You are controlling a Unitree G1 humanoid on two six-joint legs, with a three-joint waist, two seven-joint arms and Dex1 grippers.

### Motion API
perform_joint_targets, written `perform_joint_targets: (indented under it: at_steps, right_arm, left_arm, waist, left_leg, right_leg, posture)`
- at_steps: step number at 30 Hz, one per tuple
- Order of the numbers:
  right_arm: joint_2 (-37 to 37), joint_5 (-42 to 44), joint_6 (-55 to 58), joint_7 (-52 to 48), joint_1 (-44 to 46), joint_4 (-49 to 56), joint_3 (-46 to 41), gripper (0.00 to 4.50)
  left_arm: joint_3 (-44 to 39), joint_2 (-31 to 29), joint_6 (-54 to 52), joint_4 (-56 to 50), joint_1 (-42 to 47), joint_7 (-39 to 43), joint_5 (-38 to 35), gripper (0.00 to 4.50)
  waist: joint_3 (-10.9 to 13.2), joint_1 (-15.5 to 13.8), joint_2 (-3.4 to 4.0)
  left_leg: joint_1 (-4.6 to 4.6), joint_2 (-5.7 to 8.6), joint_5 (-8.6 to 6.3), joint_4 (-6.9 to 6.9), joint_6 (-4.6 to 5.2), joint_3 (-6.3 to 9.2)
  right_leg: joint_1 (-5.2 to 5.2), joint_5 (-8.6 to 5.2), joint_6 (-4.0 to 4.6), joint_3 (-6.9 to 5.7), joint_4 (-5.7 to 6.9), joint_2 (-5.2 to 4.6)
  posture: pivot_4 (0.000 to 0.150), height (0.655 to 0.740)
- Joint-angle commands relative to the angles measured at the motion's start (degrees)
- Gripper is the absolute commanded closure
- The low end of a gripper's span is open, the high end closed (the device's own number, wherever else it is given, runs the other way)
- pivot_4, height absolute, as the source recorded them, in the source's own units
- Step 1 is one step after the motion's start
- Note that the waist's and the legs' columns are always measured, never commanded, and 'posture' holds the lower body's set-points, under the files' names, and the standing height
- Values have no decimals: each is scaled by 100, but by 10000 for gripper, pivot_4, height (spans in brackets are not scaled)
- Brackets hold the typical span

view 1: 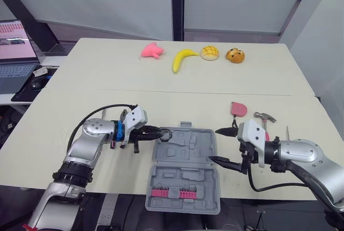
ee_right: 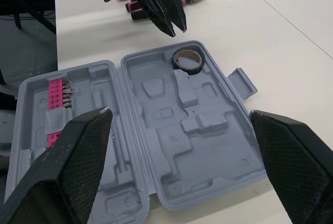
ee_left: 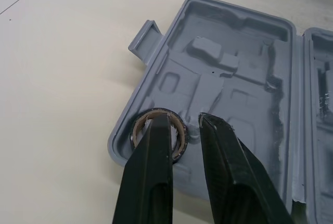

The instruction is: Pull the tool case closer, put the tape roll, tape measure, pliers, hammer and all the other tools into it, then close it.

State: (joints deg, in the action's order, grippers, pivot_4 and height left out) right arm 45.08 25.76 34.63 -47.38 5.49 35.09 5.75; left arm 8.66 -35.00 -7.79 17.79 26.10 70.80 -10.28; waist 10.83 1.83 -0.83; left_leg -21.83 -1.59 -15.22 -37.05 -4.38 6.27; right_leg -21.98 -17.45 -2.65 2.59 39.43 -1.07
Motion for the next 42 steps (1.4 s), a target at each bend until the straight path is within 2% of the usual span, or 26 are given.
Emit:
perform_joint_targets:
  at_steps: [1,15,21,26,32,35,39,42]
  right_arm:
    - [-13,-32,-77,15,5,135,-40,0]
    - [-47,-65,-56,27,-27,171,-25,0]
    - [-47,-84,-47,62,-44,200,-22,0]
    - [-72,-78,-72,67,-28,184,-54,0]
    - [-134,0,-130,104,-23,118,-279,0]
    - [-141,-144,-410,207,-123,-20,-544,0]
    - [-104,-481,-931,457,-432,-514,-1291,0]
    - [20,-723,-1339,506,-744,-1044,-1964,0]
  left_arm:
    - [85,147,403,292,269,-126,205,35850]
    - [576,648,1472,2092,811,-426,1125,35850]
    - [522,663,1664,2303,826,-438,1129,35850]
    - [330,623,1579,2029,927,-306,879,35850]
    - [-227,85,478,424,712,278,-110,35850]
    - [-686,-595,85,-342,327,477,-446,35850]
    - [-1445,-1303,129,-537,-416,145,-544,35850]
    - [-2063,-1605,318,-462,-1174,-255,-496,35850]
  waist:
    - [0,0,0]
    - [0,0,0]
    - [-1,4,-1]
    - [-1,4,-1]
    - [0,11,-3]
    - [0,42,-2]
    - [0,70,-2]
    - [1,45,-1]
  left_leg:
    - [0,0,0,0,0,0]
    - [-1,2,0,-1,0,0]
    - [5,2,1,-2,1,0]
    - [6,2,1,-2,1,0]
    - [-3,0,1,0,1,2]
    - [-2,-1,1,4,1,0]
    - [-1,-4,1,11,2,-2]
    - [-1,-2,1,9,2,-6]
  right_leg:
    - [0,0,0,-1,0,0]
    - [-1,0,0,0,1,1]
    - [1,0,0,1,7,1]
    - [2,0,0,1,8,1]
    - [-5,0,0,0,7,2]
    - [-5,0,0,2,4,1]
    - [-7,-1,2,2,-1,1]
    - [-6,-1,2,4,-5,-3]
  posture:
    - [1500,7400]
    - [1500,7400]
    - [1500,7400]
    - [1500,7400]
    - [1500,7400]
    - [1500,7400]
    - [1500,7400]
    - [1500,7400]
